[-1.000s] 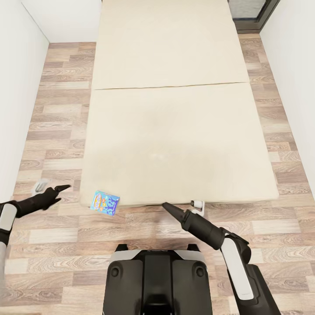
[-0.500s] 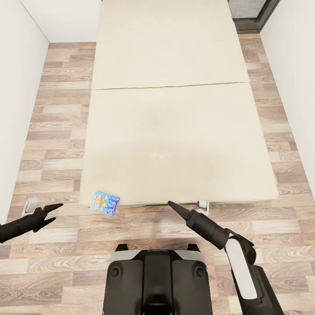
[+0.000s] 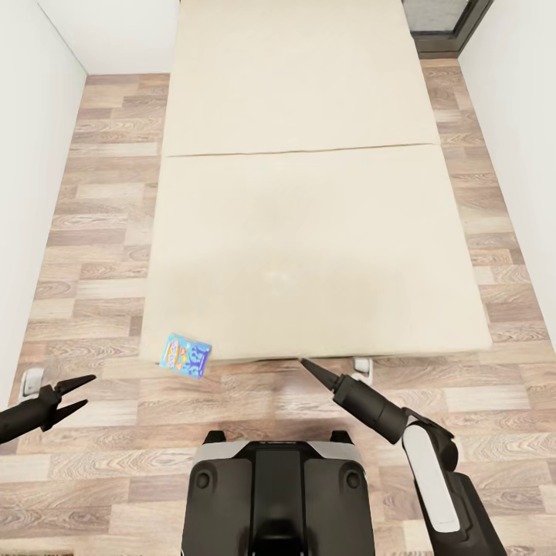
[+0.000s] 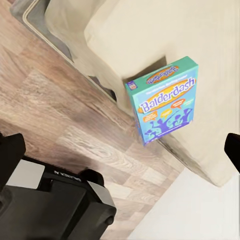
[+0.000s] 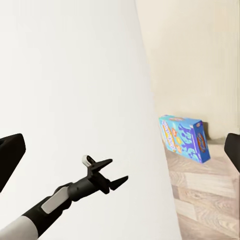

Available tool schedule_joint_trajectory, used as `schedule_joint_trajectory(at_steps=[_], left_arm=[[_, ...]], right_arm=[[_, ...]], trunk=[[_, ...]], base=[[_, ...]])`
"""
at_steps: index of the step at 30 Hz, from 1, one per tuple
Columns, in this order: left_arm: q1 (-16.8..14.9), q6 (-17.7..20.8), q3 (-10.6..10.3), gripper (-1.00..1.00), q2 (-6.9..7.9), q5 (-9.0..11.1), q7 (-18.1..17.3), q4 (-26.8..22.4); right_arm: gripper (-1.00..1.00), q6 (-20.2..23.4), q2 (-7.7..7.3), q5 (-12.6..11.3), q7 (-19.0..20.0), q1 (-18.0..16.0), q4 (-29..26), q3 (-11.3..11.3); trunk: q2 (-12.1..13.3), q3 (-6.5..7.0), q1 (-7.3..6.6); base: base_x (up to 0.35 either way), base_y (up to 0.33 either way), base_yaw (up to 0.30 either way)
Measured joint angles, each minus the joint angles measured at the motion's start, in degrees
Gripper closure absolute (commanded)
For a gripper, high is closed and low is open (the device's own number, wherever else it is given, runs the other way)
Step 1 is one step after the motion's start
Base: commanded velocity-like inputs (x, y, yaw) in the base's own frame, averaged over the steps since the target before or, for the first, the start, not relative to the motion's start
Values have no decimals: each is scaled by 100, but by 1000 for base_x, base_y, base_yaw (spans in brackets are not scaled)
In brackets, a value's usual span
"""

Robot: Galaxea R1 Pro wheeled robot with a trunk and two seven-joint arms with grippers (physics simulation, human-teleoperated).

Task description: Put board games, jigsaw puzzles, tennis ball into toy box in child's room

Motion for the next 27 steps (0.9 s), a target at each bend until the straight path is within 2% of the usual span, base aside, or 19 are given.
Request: schedule_joint_trajectory(at_steps=[8, 21, 23, 27], left_arm=[[0, 4, -16, -100, -5, 7, -68, 0], [0, 5, -22, -100, -25, 11, -75, 0], [0, 4, -21, -100, -30, 10, -76, -1], [1, 8, -20, -100, -32, 11, -76, -1]], right_arm=[[-100, -48, -82, 1, -8, 2, 178, -70], [-100, -11, -84, 7, -39, 2, 201, -17], [-100, 8, -85, 4, -132, 2, 204, -2], [-100, 135, -84, -9, -564, 2, 207, 13]], trunk=[[0, 0, -1], [0, 0, 0], [1, 0, 1], [0, 0, 1]], base=[[-38, 0, 0], [-32, 0, 0], [-185, 8, 0], [-187, 50, 0]])
